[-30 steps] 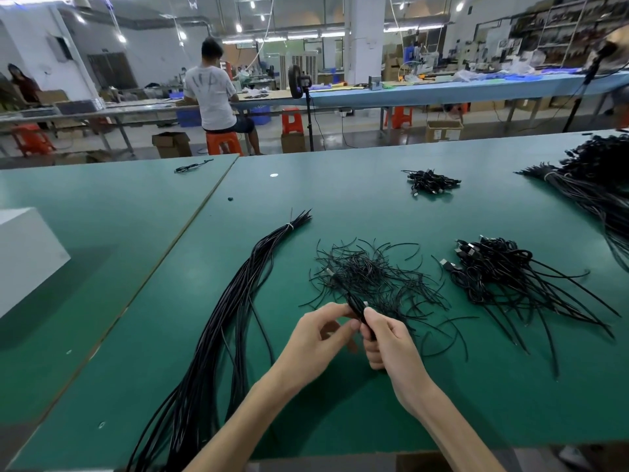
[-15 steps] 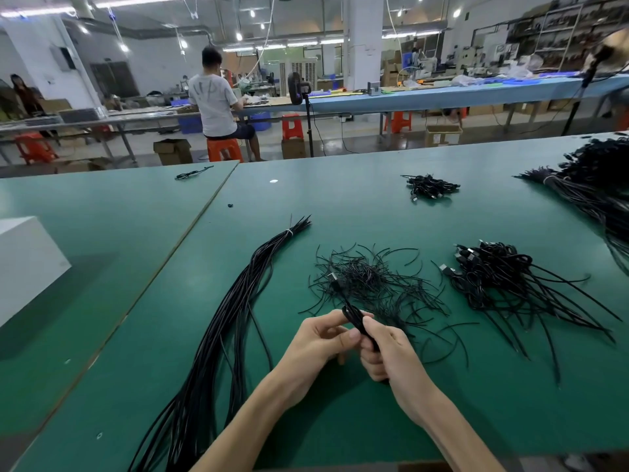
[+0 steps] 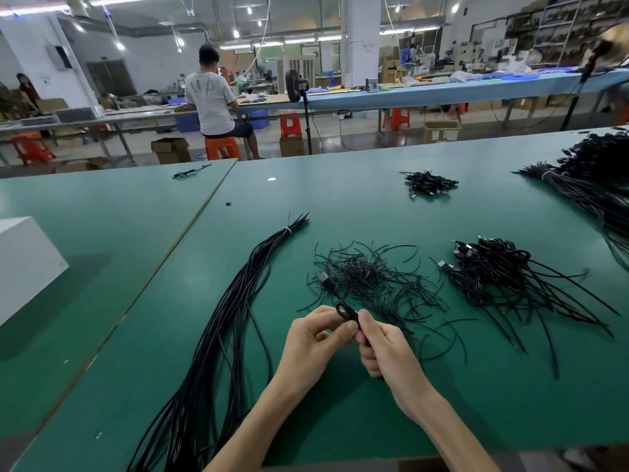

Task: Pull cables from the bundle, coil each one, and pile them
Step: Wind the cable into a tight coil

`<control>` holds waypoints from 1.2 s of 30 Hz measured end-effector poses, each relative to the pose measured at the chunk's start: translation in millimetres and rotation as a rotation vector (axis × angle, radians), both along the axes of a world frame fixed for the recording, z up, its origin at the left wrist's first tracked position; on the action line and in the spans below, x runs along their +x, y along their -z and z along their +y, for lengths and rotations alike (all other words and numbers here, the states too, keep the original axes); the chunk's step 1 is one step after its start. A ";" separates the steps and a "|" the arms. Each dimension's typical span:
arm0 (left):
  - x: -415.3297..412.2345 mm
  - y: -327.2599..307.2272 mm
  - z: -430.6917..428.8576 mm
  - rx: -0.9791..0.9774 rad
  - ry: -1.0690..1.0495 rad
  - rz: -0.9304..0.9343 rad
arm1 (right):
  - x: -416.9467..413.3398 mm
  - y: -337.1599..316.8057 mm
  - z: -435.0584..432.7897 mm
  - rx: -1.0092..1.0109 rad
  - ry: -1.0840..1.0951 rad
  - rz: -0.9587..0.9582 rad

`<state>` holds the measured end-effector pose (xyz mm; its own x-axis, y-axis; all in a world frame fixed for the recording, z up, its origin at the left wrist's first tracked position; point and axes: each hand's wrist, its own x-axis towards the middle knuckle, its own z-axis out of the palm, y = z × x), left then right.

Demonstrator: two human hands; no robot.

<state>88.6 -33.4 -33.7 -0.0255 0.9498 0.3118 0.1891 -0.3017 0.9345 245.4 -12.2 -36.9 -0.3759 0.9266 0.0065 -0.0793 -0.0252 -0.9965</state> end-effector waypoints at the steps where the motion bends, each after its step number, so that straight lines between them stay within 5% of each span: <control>1: 0.1 -0.8 -0.7 -0.004 0.000 0.000 | -0.5 0.1 0.1 -0.001 -0.001 0.000; 16: 2.2 -3.3 -3.8 0.018 -0.047 -0.049 | -3.4 -0.4 -0.2 0.002 0.018 -0.077; 36: 5.9 6.3 1.6 0.090 -0.215 0.263 | -4.1 1.1 -1.1 0.081 0.070 -0.099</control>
<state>94.6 -31.7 -40.1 -0.1292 0.9000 0.4163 0.4881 -0.3077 0.8168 241.3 -13.3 -38.0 -0.3124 0.9487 0.0484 0.0204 0.0577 -0.9981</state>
